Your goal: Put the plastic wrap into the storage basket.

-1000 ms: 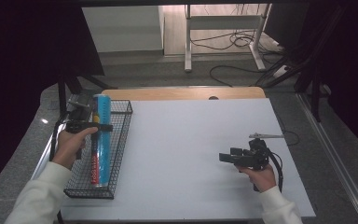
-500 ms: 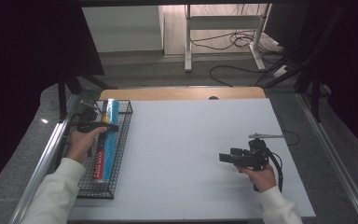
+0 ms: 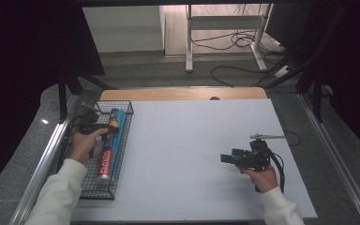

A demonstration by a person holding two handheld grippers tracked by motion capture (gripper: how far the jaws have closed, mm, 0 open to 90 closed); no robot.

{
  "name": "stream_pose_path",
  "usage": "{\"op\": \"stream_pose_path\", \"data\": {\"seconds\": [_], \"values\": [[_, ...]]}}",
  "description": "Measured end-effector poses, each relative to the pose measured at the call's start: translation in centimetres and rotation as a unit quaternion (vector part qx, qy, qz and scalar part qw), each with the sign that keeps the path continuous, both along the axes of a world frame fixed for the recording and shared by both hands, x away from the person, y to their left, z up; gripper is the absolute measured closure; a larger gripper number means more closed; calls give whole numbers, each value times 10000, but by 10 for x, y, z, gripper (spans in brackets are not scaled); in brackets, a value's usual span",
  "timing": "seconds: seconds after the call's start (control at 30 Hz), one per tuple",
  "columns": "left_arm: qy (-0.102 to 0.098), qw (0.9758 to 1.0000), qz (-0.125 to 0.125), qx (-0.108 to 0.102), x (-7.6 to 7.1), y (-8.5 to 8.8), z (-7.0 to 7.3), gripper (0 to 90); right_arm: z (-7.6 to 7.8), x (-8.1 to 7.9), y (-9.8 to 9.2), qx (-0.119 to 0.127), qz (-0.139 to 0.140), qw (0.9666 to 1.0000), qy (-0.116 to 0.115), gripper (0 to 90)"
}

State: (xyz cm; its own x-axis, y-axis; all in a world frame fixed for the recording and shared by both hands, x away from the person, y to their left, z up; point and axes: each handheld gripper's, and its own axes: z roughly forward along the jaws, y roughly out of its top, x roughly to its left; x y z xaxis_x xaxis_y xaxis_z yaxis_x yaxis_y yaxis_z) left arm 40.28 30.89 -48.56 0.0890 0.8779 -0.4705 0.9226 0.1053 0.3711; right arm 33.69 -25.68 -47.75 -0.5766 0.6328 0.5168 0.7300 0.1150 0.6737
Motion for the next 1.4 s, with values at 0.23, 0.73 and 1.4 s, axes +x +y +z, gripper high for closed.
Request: {"op": "stream_pose_path", "data": {"seconds": [0.23, 0.73, 1.4], "values": [[-684, 9974, -237, 71, -26, -17, 24, 165, 0, 1, -1, 72, 8, 10000, -11, 158], [-2350, 9618, -1367, 305, -127, -81, 57, 193, 9, -8, -1, -115, 99, 9972, -732, 146], [-2244, 9541, -1945, 385, -149, -125, 21, 197, 1, -49, -8, -1041, 354, 9791, -1710, 159]]}}
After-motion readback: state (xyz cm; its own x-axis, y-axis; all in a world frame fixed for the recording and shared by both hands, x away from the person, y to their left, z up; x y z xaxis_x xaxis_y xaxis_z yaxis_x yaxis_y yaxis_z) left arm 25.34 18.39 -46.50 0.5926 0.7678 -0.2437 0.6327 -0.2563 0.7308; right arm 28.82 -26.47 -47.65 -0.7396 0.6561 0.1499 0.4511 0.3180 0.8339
